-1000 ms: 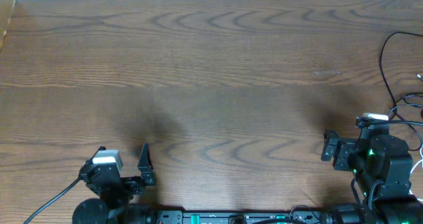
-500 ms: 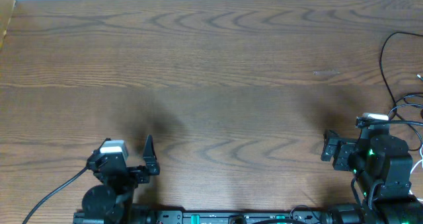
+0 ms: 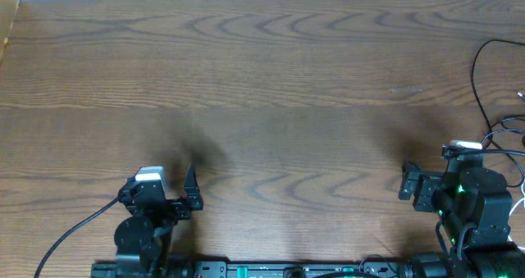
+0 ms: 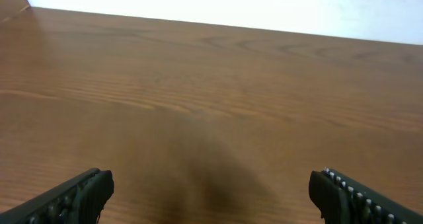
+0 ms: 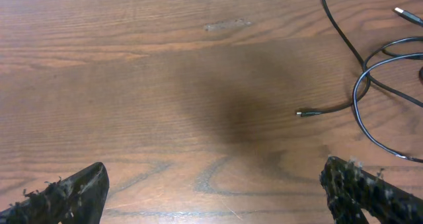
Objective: Untangle cables
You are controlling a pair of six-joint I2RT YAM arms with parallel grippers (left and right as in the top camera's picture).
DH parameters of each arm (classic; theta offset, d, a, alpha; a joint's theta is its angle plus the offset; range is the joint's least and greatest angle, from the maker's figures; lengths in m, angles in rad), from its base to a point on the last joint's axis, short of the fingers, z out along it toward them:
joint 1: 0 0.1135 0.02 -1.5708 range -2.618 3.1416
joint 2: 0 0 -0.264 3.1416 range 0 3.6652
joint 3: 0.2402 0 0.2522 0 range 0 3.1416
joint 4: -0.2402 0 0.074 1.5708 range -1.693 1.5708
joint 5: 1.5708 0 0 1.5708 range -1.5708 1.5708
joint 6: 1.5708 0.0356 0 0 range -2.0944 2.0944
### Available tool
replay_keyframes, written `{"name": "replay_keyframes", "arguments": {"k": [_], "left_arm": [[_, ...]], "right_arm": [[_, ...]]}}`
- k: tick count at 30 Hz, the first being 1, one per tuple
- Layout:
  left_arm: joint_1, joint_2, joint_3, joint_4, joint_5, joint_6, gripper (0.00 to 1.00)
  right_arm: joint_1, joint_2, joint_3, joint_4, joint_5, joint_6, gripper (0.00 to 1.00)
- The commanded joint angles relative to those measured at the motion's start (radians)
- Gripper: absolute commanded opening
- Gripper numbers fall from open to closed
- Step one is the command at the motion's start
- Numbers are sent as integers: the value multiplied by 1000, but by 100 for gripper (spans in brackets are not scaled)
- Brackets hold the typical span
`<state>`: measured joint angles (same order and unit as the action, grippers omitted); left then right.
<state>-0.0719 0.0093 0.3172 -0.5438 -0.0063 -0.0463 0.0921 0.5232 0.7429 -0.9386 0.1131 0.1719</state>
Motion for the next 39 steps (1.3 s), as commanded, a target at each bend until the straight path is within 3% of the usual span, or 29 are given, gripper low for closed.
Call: {"name": "replay_keyframes", "arguments": {"k": [1,16,27,39], "left_arm": [[5,-8,-47,40,-12,16,100],[5,-8,-235,432,-13,16,100],[5,-8,-314,524,-31,16,100],[5,-8,-314,487,-31,16,100]], "right_arm": [[7,0,-6,-1,12,6,99],[7,0,-6,-1,11,6,99],[7,0,-6,-1,12,6,99],[7,0,-6,-1,12,6,99]]}}
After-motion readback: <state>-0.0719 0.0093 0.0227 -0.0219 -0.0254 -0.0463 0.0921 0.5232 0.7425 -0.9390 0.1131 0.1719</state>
